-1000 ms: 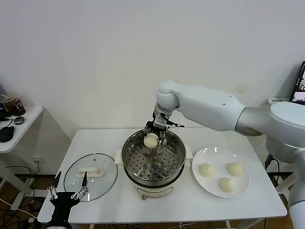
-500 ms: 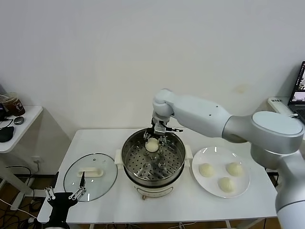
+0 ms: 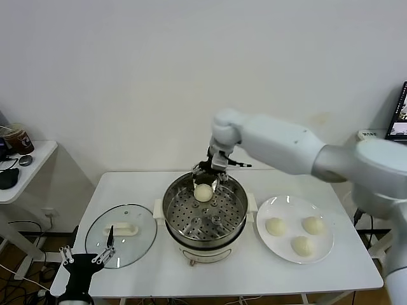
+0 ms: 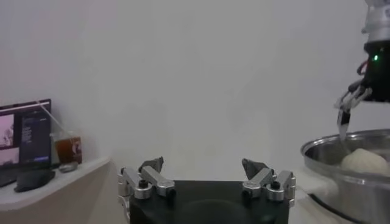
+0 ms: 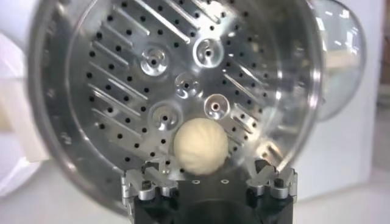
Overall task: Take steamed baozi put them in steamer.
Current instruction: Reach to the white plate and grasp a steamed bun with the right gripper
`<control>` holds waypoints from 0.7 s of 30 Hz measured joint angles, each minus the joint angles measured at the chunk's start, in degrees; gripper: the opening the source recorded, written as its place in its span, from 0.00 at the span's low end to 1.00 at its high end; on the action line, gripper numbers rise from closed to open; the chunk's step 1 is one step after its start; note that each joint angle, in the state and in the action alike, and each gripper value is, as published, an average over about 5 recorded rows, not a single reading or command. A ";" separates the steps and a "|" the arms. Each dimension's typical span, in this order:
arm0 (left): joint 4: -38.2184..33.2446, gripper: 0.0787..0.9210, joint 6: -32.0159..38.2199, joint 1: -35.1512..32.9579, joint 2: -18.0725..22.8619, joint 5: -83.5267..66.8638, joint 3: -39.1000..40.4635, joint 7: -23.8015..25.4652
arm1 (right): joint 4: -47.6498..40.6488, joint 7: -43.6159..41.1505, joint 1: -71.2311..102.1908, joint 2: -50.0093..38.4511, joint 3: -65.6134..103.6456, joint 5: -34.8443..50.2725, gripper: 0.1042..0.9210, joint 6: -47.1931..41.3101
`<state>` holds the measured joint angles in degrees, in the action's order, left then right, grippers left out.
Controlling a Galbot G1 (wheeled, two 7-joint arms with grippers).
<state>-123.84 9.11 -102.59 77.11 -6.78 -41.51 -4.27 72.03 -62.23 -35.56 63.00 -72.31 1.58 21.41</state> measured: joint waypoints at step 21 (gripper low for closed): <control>-0.05 0.88 -0.35 1.03 -1.38 0.35 -0.05 0.32 | 18.70 0.11 9.48 -31.94 1.32 2.66 0.88 -35.54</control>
<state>-123.89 8.76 -101.56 75.72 -6.43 -41.56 -3.95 90.73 -62.11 -26.08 31.06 -70.99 4.24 -14.13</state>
